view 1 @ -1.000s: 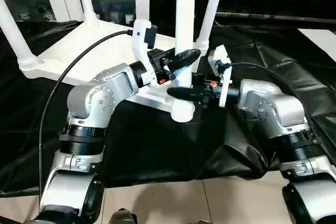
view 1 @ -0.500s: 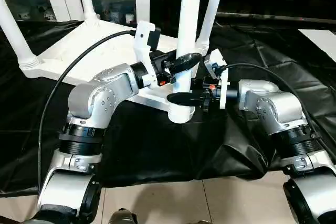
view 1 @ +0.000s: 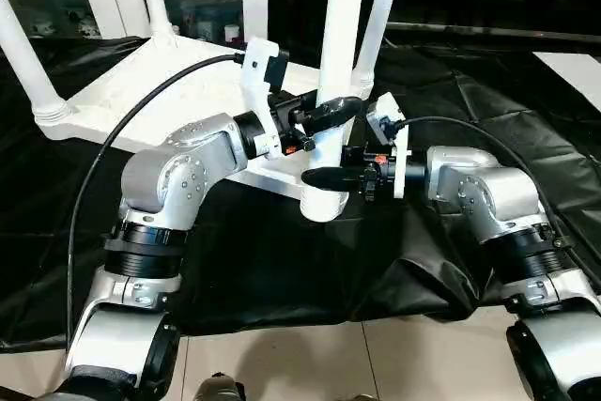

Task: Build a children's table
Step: Pick table leg

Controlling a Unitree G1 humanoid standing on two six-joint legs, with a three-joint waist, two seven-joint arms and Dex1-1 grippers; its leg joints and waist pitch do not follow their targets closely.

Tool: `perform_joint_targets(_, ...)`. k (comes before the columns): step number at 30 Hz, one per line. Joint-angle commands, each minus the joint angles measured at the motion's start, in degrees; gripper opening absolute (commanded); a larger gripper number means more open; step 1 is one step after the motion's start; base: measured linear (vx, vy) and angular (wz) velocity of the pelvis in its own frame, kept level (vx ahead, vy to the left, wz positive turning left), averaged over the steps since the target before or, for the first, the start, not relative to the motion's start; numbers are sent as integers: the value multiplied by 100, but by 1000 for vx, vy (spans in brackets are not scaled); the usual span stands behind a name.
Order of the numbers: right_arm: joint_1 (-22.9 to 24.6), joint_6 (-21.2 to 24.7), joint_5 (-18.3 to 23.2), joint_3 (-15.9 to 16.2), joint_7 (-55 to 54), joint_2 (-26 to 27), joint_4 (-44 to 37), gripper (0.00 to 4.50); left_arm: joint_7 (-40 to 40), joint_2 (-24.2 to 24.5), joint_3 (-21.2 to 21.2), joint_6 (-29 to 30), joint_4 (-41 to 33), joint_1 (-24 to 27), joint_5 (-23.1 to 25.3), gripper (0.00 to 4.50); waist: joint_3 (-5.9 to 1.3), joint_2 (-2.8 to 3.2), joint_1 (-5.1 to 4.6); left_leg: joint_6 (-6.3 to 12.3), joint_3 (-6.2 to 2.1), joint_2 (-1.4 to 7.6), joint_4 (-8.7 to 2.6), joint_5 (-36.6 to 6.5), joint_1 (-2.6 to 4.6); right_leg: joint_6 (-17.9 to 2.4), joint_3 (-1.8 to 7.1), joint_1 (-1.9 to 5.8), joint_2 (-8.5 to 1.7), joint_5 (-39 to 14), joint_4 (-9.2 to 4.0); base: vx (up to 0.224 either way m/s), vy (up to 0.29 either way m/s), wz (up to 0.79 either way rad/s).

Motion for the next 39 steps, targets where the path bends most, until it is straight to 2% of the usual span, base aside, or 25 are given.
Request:
perform_joint_targets(1, -126, -21, -55, -50, -25, -47, 76, 241, -148, -27, -120, 61, -261, -38, -78, 189, -520, -13, 10, -130, 12, 95, -399, -946, 148, -1186, 215, 324, -323, -898, -424, 0, 0, 0)
perform_joint_targets(6, -139, -33, -61, -54, -10, -37, 115, 200, -172, -41, -108, 91, -274, -39, -105, 189, -518, -9, 11, -147, 8, 98, -403, -950, 146, -1168, 214, 323, -326, -935, -423, 0, 0, 0)
perform_joint_targets(12, -130, -107, -79, -85, 11, -9, 121, 194, -227, -31, -169, 114, -311, -12, -102, 189, -523, -18, 7, -138, 10, 97, -399, -926, 145, -1180, 214, 323, -323, -885, -420, 0, 0, 0)
perform_joint_targets(13, -134, -69, -44, -105, 27, 2, 116, 248, -238, -25, -177, 113, -310, -13, -99, 189, -520, -16, 7, -135, 12, 95, -399, -924, 146, -1186, 214, 321, -319, -872, -420, 0, 0, 0)
perform_joint_targets(18, -154, -107, -93, -77, 17, -8, 122, 285, -307, 11, -222, 109, -324, -8, -75, 189, -519, -16, 10, -144, 10, 96, -402, -939, 146, -1166, 213, 321, -322, -939, -422, 0, 0, 0)
perform_joint_targets(28, -167, -99, -50, -100, 87, 10, 128, 288, -432, 49, -262, 143, -407, 35, -120, 189, -519, -20, 9, -127, 13, 95, -398, -903, 142, -1173, 216, 323, -321, -908, -417, 0, 0, 0)
perform_joint_targets(29, -167, -99, -50, -100, 87, 10, 128, 271, -432, 49, -262, 143, -407, 35, -120, 189, -518, -20, 9, -124, 14, 93, -397, -905, 141, -1174, 216, 322, -322, -913, -422, 0, 0, 0)
perform_joint_targets(32, -160, -122, -29, -103, 128, 21, 126, 261, -457, 46, -271, 151, -429, 45, -132, 189, -517, -22, 6, -125, 12, 97, -400, -925, 143, -1175, 215, 320, -322, -937, -421, 0, 0, 0)
perform_joint_targets(34, -145, -162, -14, -100, 183, 24, 107, 229, -462, 54, -274, 147, -424, 43, -134, 189, -516, -20, 6, -132, 12, 95, -401, -944, 143, -1168, 214, 321, -321, -959, -425, 0, 0, 0)
perform_joint_targets(39, -143, -185, -24, -103, 207, 33, 122, 198, -469, 62, -266, 148, -416, 42, -130, 189, -521, -20, 9, -135, 12, 97, -399, -937, 145, -1177, 215, 320, -326, -934, -420, 0, 0, 0)
